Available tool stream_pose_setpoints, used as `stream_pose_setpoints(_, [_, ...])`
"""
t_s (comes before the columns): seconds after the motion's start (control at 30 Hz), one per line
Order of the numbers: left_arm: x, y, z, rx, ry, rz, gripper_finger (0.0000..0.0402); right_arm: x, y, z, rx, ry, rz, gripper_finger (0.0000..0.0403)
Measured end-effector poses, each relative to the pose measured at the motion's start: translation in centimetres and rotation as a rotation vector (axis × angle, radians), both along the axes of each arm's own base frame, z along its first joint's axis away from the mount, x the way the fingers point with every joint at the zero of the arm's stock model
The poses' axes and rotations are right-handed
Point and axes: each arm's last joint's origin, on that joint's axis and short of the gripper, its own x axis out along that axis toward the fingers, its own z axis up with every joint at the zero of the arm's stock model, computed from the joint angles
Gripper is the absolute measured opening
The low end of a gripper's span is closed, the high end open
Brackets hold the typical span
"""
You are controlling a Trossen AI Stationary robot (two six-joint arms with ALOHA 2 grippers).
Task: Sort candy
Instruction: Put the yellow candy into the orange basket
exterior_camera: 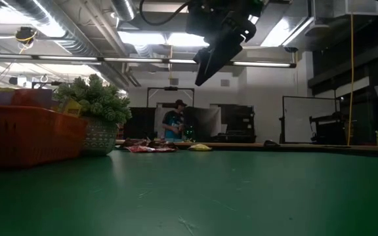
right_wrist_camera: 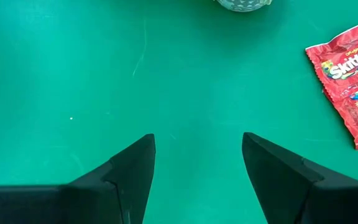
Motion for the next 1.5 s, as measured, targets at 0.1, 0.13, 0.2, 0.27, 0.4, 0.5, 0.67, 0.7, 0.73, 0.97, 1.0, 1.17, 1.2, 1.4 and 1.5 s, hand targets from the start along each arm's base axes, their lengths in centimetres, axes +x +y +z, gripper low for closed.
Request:
stream_pose_setpoints(0.1, [0.1,0.2,0.0,0.056,-0.053,0.009,0.0121,0.0,0.0,0.0,-0.013,0.002,-0.006,0.0241])
stream_pose_setpoints(0.13, [0.3,0.3,0.0,0.087,-0.081,0.004,0.0124,0.0,-0.1,0.0,-0.021,0.003,-0.010,0.0241])
stream_pose_setpoints(0.2, [0.5,0.5,0.0,0.166,-0.146,-0.022,0.0126,0.0,-0.1,0.0,-0.043,0.007,-0.020,0.0241])
stream_pose_setpoints(0.27, [0.8,1.0,0.0,0.265,-0.218,-0.048,0.0126,0.0,-0.3,-0.1,-0.082,0.013,-0.035,0.0241])
stream_pose_setpoints(0.4, [1.8,2.3,0.2,0.525,-0.353,-0.040,0.0125,-0.2,-1.5,-0.1,-0.186,0.025,-0.091,0.0241])
stream_pose_setpoints(0.5, [2.5,3.5,0.4,0.756,-0.422,0.033,0.0124,-0.5,-3.2,-0.1,-0.216,0.025,-0.098,0.0241])
stream_pose_setpoints(0.67, [3.4,5.6,0.9,1.037,-0.452,0.178,0.0124,-1.3,-7.4,0.2,-0.247,-0.019,-0.179,0.0241])
stream_pose_setpoints(0.7, [3.6,6.0,0.9,1.065,-0.445,0.194,0.0124,-1.5,-8.4,0.2,-0.252,-0.030,-0.202,0.0241])
stream_pose_setpoints(0.73, [3.8,6.4,0.9,1.080,-0.437,0.212,0.0124,-1.7,-9.3,0.3,-0.255,-0.046,-0.226,0.0241])
stream_pose_setpoints(0.97, [4.6,8.6,0.9,1.076,-0.389,0.348,0.0124,-2.9,-13.7,0.7,-0.258,-0.133,-0.358,0.0241])
stream_pose_setpoints(1.0, [4.7,8.8,0.9,1.077,-0.384,0.359,0.0124,-2.8,-14.1,0.6,-0.262,-0.143,-0.368,0.0241])
stream_pose_setpoints(1.17, [4.9,9.5,0.9,1.083,-0.368,0.389,0.0124,-2.6,-16.4,-0.9,-0.275,-0.155,-0.411,0.0241])
stream_pose_setpoints(1.2, [5.0,9.6,0.9,1.083,-0.368,0.394,0.0124,-2.6,-16.9,-1.4,-0.274,-0.149,-0.418,0.0241])
stream_pose_setpoints(1.4, [5.1,9.9,1.0,1.083,-0.364,0.413,0.0124,-1.6,-19.6,-5.2,-0.276,-0.149,-0.464,0.0241])
stream_pose_setpoints(1.5, [5.2,10.1,1.0,1.083,-0.362,0.421,0.0124,-0.8,-20.8,-6.9,-0.268,-0.186,-0.513,0.0241])
